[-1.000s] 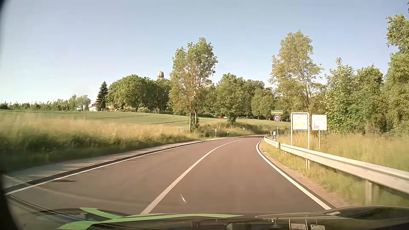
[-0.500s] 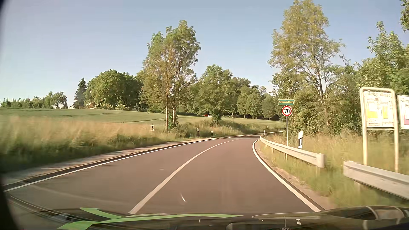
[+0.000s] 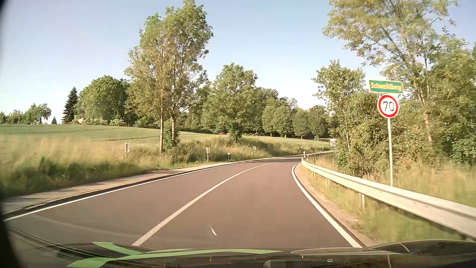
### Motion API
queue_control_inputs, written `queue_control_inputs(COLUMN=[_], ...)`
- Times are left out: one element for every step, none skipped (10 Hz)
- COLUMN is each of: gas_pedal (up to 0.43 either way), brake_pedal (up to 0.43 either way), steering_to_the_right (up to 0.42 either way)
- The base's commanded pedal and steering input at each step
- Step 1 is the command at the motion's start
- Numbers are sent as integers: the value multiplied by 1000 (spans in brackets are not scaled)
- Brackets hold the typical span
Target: Follow the waypoints while adhering to traffic rules and regulations
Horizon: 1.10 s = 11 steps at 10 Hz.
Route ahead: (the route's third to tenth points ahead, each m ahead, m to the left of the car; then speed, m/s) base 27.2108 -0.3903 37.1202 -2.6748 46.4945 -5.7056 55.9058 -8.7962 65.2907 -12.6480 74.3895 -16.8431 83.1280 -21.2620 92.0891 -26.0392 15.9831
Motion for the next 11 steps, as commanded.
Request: queue_control_inputs(gas_pedal=[169, 169, 177, 177, 177, 177, 169, 169, 169, 169, 169], brake_pedal=[0, 0, 0, 0, 0, 0, 0, 0, 0, 0, 0], steering_to_the_right=[25, 26, 27, 29, 28, 27, 27, 26, 27, 27, 28])
